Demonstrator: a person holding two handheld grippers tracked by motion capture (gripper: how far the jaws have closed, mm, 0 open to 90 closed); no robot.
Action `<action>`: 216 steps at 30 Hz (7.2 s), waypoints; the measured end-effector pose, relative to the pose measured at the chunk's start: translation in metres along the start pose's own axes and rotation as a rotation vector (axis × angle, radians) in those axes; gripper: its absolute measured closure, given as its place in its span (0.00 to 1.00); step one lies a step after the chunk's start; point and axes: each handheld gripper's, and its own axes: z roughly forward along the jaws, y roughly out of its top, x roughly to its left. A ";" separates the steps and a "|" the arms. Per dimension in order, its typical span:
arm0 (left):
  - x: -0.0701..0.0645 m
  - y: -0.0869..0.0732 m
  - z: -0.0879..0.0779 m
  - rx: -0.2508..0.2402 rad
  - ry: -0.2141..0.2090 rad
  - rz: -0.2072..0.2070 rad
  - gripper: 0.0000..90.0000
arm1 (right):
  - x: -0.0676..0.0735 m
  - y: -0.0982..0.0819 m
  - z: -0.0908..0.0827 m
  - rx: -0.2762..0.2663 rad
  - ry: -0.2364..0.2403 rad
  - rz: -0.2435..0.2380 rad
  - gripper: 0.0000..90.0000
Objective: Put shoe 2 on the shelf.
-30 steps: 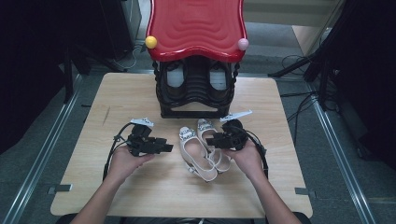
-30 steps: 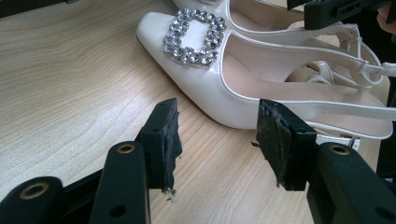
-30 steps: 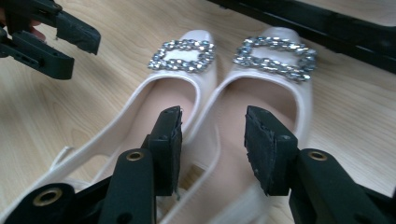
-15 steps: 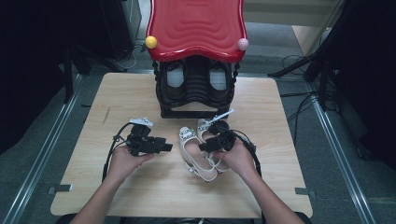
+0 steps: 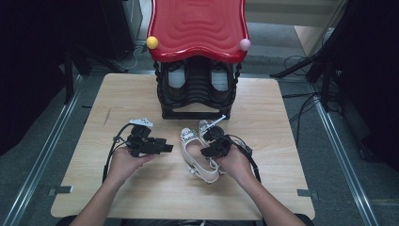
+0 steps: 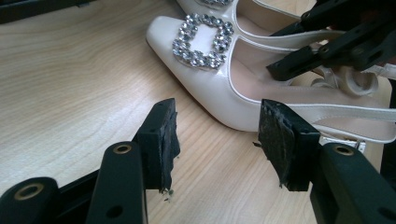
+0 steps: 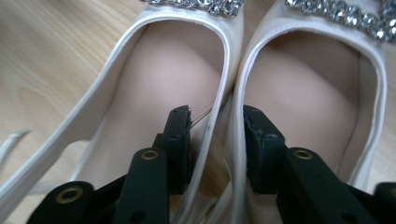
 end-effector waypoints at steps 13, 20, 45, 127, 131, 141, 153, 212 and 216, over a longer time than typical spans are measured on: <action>0.010 -0.002 -0.009 -0.016 0.035 -0.020 0.52 | 0.000 0.010 0.003 0.047 -0.038 -0.035 0.92; 0.017 -0.002 -0.013 -0.035 0.050 -0.043 0.52 | -0.007 0.012 -0.007 0.073 0.004 -0.037 0.95; 0.044 -0.031 -0.057 -0.105 0.152 -0.136 0.52 | 0.029 0.088 -0.084 0.107 0.297 -0.572 0.95; 0.035 -0.022 -0.038 -0.071 0.126 -0.069 0.53 | -0.071 0.272 -0.221 -0.786 -0.011 0.573 0.94; 0.035 -0.022 -0.038 -0.064 0.124 -0.069 0.53 | -0.068 0.274 -0.219 -0.774 -0.031 0.539 0.90; 0.034 -0.022 -0.036 -0.057 0.128 -0.065 0.53 | -0.065 0.274 -0.226 -0.748 -0.024 0.442 0.78; 0.034 -0.022 -0.035 -0.053 0.132 -0.065 0.53 | -0.075 0.264 -0.240 -0.761 0.090 0.393 0.57; 0.037 -0.017 -0.030 -0.031 0.164 -0.042 0.52 | -0.140 0.183 -0.261 -0.733 -0.090 0.409 0.24; 0.038 -0.017 -0.032 -0.032 0.169 -0.043 0.52 | -0.146 0.175 -0.257 -0.737 -0.085 0.425 0.25</action>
